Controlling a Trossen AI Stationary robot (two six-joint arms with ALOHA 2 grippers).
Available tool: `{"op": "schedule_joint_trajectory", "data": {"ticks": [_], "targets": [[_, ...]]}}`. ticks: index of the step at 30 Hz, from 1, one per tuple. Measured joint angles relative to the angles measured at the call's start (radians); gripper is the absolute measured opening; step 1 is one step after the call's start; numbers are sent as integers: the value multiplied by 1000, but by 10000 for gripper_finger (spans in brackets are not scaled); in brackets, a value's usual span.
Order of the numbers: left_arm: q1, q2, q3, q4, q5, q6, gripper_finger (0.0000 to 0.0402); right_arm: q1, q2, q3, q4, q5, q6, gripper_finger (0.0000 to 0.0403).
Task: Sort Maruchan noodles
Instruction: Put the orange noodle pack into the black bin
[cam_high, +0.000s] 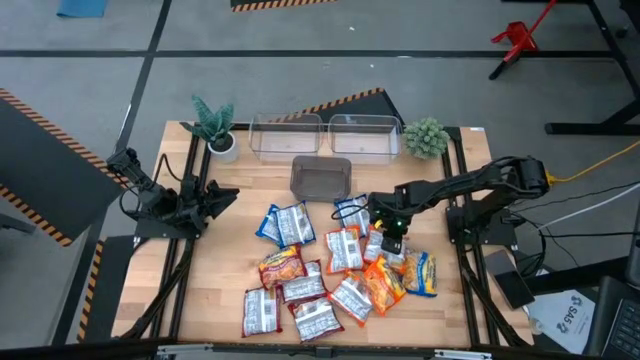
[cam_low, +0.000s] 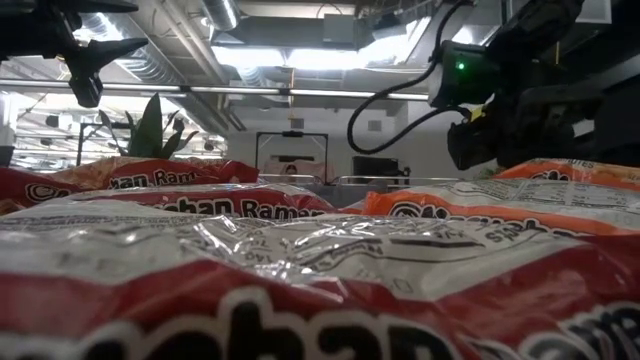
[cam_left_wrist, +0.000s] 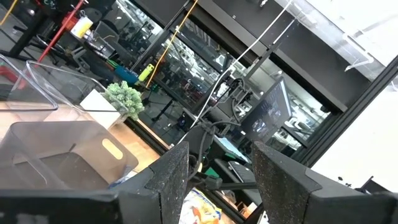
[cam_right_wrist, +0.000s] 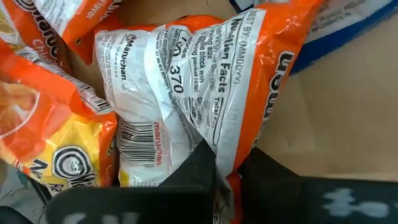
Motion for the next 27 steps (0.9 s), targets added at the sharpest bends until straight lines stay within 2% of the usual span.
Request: {"op": "schedule_joint_trajectory", "data": {"ticks": [3,8,13,17,21,27], "targets": [[0,0,0,-4,0,0,170,0,-39,-1,-14,-11,15,7],[0,0,0,-11,0,0,170,0,-128,-1,-34,-15,72,8],[0,0,0,-18,0,0,170,0,-224,40,-104,77,101,8],[0,0,0,-18,-20,-1,170,0,-266,143,-192,252,70,5],[0,0,0,-18,-28,-1,170,0,-262,272,-232,473,7,5],[0,0,0,-17,-44,-2,170,0,-230,407,-169,849,-122,3]]}}
